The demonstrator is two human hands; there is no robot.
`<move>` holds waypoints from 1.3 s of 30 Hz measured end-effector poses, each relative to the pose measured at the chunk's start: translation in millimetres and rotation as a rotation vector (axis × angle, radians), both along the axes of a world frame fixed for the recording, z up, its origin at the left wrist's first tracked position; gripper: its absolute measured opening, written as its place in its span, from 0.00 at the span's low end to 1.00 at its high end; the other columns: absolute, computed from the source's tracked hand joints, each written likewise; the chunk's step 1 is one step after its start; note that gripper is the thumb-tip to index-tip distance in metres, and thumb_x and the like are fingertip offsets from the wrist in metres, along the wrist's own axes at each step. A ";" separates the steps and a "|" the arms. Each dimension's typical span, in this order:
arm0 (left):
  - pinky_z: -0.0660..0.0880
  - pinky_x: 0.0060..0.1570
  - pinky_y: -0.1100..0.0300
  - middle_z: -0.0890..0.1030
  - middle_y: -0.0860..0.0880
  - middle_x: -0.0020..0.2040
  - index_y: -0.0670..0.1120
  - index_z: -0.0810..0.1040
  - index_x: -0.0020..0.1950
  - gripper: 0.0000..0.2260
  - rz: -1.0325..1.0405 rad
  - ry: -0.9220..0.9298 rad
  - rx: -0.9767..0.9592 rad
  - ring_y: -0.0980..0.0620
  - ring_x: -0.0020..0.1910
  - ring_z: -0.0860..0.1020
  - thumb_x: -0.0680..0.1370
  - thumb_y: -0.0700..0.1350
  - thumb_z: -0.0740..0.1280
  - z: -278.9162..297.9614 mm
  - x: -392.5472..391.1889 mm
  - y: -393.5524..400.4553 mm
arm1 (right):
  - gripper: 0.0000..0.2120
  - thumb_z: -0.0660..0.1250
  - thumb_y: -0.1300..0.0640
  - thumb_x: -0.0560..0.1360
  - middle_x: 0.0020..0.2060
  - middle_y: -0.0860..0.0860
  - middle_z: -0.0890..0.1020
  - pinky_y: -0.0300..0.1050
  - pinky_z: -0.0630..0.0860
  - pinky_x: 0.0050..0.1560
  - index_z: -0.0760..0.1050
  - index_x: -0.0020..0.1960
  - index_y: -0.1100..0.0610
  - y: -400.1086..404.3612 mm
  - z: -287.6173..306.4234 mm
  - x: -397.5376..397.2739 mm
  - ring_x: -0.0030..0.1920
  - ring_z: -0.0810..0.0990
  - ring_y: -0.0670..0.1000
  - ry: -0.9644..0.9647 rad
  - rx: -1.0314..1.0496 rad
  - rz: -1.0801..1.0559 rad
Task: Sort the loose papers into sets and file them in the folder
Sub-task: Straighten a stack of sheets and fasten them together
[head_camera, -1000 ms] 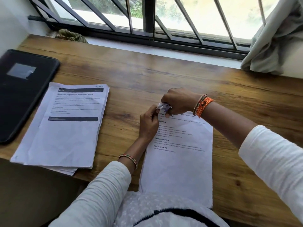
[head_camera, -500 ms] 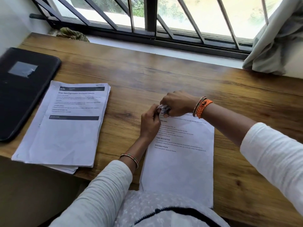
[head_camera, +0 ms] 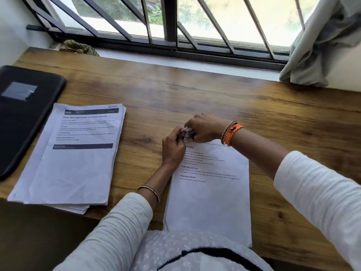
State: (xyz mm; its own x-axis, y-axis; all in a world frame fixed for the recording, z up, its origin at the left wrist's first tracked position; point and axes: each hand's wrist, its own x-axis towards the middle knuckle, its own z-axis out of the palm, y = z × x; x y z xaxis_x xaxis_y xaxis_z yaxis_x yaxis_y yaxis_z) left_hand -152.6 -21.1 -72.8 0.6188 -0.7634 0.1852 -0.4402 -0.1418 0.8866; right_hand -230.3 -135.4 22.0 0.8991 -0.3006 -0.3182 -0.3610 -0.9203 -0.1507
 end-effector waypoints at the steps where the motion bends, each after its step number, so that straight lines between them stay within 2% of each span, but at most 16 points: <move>1: 0.59 0.27 0.61 0.70 0.51 0.28 0.42 0.76 0.43 0.06 0.009 0.001 -0.001 0.55 0.26 0.64 0.76 0.34 0.61 0.0 0.0 -0.3 | 0.06 0.65 0.56 0.74 0.36 0.50 0.76 0.42 0.66 0.33 0.76 0.48 0.57 0.3 -1.6 -1.1 0.34 0.72 0.50 -0.002 0.017 0.009; 5: 0.60 0.28 0.57 0.71 0.50 0.28 0.42 0.74 0.41 0.05 -0.005 -0.019 -0.008 0.53 0.27 0.64 0.77 0.38 0.61 -3.1 1.4 0.8 | 0.10 0.66 0.54 0.75 0.44 0.54 0.81 0.47 0.73 0.44 0.76 0.52 0.59 -4.8 -10.6 -6.8 0.44 0.78 0.55 -0.031 0.107 -0.012; 9: 0.61 0.28 0.55 0.69 0.50 0.29 0.41 0.71 0.40 0.07 0.013 -0.015 -0.009 0.54 0.27 0.63 0.77 0.41 0.61 -3.2 1.1 0.3 | 0.09 0.69 0.52 0.75 0.41 0.52 0.81 0.44 0.70 0.42 0.77 0.48 0.58 -13.3 -12.7 -9.6 0.41 0.75 0.51 -0.068 0.282 -0.059; 12: 0.59 0.28 0.57 0.68 0.52 0.28 0.41 0.70 0.39 0.08 0.009 -0.010 -0.007 0.55 0.26 0.63 0.78 0.41 0.61 -3.4 1.1 0.8 | 0.10 0.68 0.50 0.75 0.42 0.52 0.82 0.44 0.70 0.42 0.77 0.49 0.57 -13.6 -16.2 -9.6 0.42 0.77 0.51 -0.083 0.301 -0.090; 16: 0.59 0.28 0.58 0.67 0.55 0.28 0.42 0.70 0.39 0.09 0.000 0.010 0.006 0.60 0.26 0.66 0.79 0.44 0.61 -1.9 1.5 1.3 | 0.11 0.67 0.52 0.75 0.49 0.54 0.82 0.42 0.68 0.44 0.77 0.54 0.56 -12.3 -21.1 -8.7 0.50 0.78 0.55 -0.106 0.240 -0.116; 21: 0.62 0.29 0.54 0.68 0.55 0.29 0.42 0.70 0.40 0.09 0.006 0.006 0.019 0.55 0.28 0.64 0.79 0.42 0.61 -4.0 1.9 1.1 | 0.15 0.65 0.54 0.75 0.53 0.56 0.80 0.40 0.60 0.46 0.76 0.60 0.57 -2.8 -30.2 -10.1 0.55 0.76 0.57 -0.199 0.115 -0.150; 24: 0.62 0.30 0.52 0.67 0.55 0.29 0.42 0.69 0.40 0.08 0.008 -0.005 0.050 0.55 0.28 0.63 0.79 0.39 0.62 -5.3 2.8 -0.8 | 0.09 0.65 0.53 0.76 0.48 0.54 0.81 0.44 0.66 0.45 0.75 0.54 0.56 -8.3 -29.7 -12.2 0.50 0.78 0.56 -0.165 0.120 -0.057; 26: 0.65 0.30 0.51 0.69 0.54 0.30 0.41 0.70 0.41 0.07 -0.009 -0.014 0.068 0.53 0.29 0.66 0.79 0.39 0.61 -4.1 1.2 -3.0 | 0.10 0.63 0.53 0.78 0.48 0.52 0.79 0.46 0.70 0.46 0.73 0.56 0.56 -14.6 -22.5 -18.9 0.48 0.78 0.54 -0.113 0.090 0.035; 29: 0.68 0.29 0.52 0.74 0.51 0.33 0.41 0.75 0.48 0.07 -0.030 -0.029 0.055 0.50 0.30 0.71 0.78 0.42 0.59 -5.4 0.0 -3.8 | 0.12 0.60 0.52 0.79 0.48 0.51 0.78 0.42 0.65 0.44 0.69 0.59 0.56 -21.3 -16.4 -32.1 0.45 0.75 0.51 -0.128 -0.078 0.134; 33: 0.70 0.29 0.53 0.79 0.48 0.37 0.43 0.76 0.55 0.09 -0.029 -0.014 0.028 0.50 0.32 0.74 0.80 0.43 0.59 -7.6 2.7 -2.3 | 0.20 0.58 0.41 0.79 0.47 0.52 0.79 0.43 0.62 0.38 0.68 0.58 0.57 -32.4 -9.6 -46.2 0.38 0.71 0.49 -0.159 -0.171 0.079; 36: 0.66 0.28 0.56 0.76 0.50 0.34 0.42 0.76 0.54 0.08 -0.026 0.020 0.055 0.54 0.29 0.70 0.81 0.44 0.59 -8.4 3.0 -2.8 | 0.25 0.54 0.37 0.78 0.49 0.52 0.80 0.43 0.62 0.37 0.68 0.60 0.57 -44.0 -3.4 -57.4 0.43 0.76 0.52 -0.182 -0.189 0.020; 39: 0.66 0.28 0.55 0.74 0.52 0.32 0.44 0.75 0.46 0.11 -0.023 0.081 0.060 0.54 0.28 0.70 0.81 0.49 0.59 -8.4 1.0 -4.1 | 0.25 0.55 0.37 0.78 0.54 0.51 0.78 0.41 0.61 0.39 0.69 0.63 0.56 -42.3 -3.4 -62.1 0.49 0.77 0.52 -0.177 -0.224 0.023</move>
